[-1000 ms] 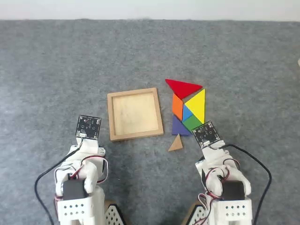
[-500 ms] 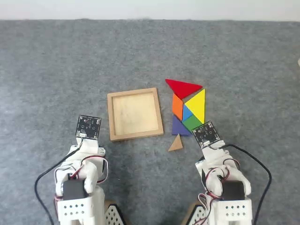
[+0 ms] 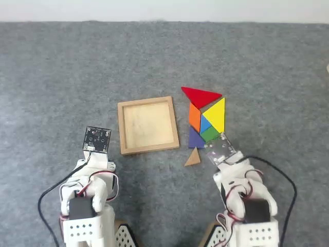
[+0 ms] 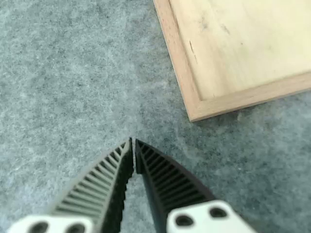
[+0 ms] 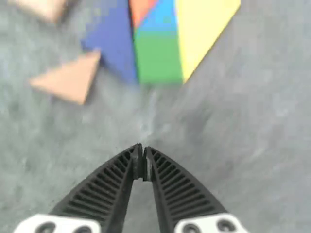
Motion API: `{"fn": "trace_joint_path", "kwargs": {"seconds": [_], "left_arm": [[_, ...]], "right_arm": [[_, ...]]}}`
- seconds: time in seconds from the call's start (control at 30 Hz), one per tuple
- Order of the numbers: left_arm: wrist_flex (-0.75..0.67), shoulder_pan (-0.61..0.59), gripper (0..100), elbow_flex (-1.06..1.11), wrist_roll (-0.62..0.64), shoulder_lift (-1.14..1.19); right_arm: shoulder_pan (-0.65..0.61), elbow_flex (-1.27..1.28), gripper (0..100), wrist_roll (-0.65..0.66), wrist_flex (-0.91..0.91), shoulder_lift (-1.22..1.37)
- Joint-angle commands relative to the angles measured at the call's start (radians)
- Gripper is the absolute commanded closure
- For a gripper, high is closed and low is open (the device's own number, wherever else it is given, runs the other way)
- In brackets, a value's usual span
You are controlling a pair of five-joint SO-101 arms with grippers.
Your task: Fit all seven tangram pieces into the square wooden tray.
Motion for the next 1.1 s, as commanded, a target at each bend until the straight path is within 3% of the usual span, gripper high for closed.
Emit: {"fn": "trace_joint_path", "kwargs": {"seconds": [0.0,0.2,0.3,0.53,0.7,0.87,1.07], "left_arm": [[0.005,-0.003,99,-0.012,-0.009,-0.014],[0.005,-0.003,99,-0.012,-0.009,-0.014],[0.005,-0.003,99,-0.012,-0.009,-0.014],[0.005,-0.005,99,-0.012,-0.009,-0.014],[0.005,-0.005,99,-0.012,-0.009,-0.014],[0.005,-0.005,99,-0.012,-0.009,-0.014],[0.005,-0.005,99,-0.012,-0.009,-0.014]], "right_arm": [[-0.03,-0.184,98.1,-0.051,-0.027,0.005],[-0.104,-0.33,84.7,-0.161,-0.087,0.222],[-0.134,-0.381,83.9,-0.238,-0.179,0.42],[-0.136,-0.439,78.6,-0.689,-0.544,0.857],[-0.124,-0.474,66.0,-0.729,-0.628,1.099],[-0.11,-0.574,65.9,-0.735,-0.754,1.345],[-0.064,-0.855,65.8,-0.778,-0.757,1.702]]}}
